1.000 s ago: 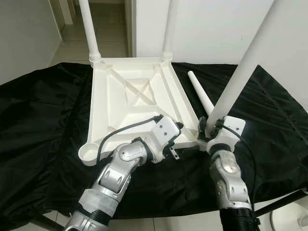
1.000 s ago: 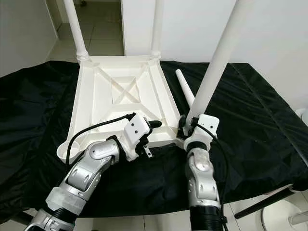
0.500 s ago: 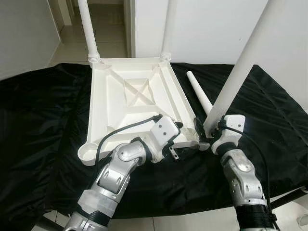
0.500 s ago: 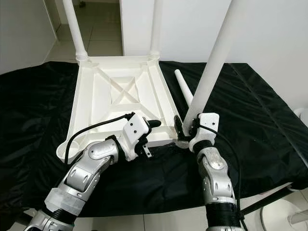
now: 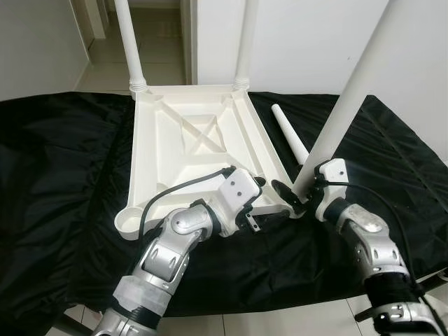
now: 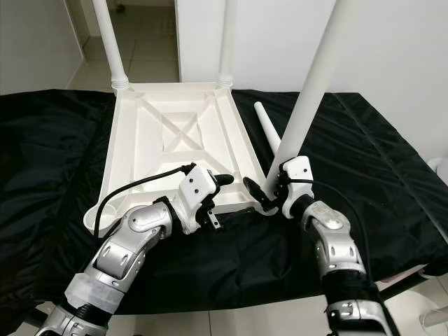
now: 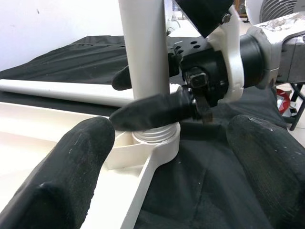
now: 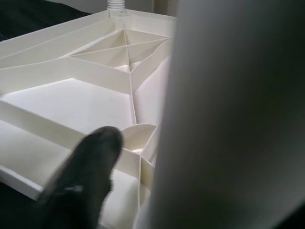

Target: Building children table

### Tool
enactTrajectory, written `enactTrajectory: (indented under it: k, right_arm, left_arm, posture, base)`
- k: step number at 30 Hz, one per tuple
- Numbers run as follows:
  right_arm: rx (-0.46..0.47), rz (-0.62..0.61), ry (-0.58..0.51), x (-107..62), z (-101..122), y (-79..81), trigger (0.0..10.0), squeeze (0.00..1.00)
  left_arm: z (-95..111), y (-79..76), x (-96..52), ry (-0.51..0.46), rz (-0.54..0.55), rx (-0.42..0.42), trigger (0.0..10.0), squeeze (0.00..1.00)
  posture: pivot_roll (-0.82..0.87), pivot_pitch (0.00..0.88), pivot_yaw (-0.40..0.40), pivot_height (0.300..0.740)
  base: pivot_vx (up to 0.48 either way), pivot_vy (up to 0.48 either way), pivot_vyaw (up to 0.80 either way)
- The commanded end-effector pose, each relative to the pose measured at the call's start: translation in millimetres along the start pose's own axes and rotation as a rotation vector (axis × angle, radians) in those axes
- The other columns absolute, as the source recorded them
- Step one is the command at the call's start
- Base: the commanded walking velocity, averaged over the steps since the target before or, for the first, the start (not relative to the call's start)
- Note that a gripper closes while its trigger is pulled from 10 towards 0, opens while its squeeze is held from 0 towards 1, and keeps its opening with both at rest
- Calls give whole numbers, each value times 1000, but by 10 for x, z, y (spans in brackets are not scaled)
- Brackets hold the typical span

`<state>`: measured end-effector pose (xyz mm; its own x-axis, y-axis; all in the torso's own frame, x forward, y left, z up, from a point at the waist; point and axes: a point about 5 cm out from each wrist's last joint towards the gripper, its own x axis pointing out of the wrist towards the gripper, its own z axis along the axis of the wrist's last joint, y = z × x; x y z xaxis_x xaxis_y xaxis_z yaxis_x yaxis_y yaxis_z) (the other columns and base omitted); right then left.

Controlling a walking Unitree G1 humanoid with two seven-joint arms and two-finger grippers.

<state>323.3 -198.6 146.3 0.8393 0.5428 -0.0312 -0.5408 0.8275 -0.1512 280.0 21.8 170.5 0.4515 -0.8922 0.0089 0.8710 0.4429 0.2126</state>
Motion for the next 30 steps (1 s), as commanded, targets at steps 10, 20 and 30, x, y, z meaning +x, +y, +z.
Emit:
enactTrajectory:
  k: [10, 20, 30]
  right_arm:
    - [20, 90, 74, -72, -176, -7, 0, 0]
    - [90, -46, 81, -50, -206, -18, 10000, 0]
    - [214, -361, 75, 65, -197, 107, 10000, 0]
  left_arm:
    - [22, 33, -18, 5, 78, 5, 10000, 0]
    - [28, 40, -11, 4, 72, 6, 10000, 0]
    - [22, 15, -20, 10, 60, 0, 10000, 0]
  posture:
    - [-3, 0, -50, 740]
    - [-15, 0, -40, 740]
    - [-21, 0, -30, 740]
  base:
    - [0, 0, 0]
    - [0, 0, 0]
    - [0, 0, 0]
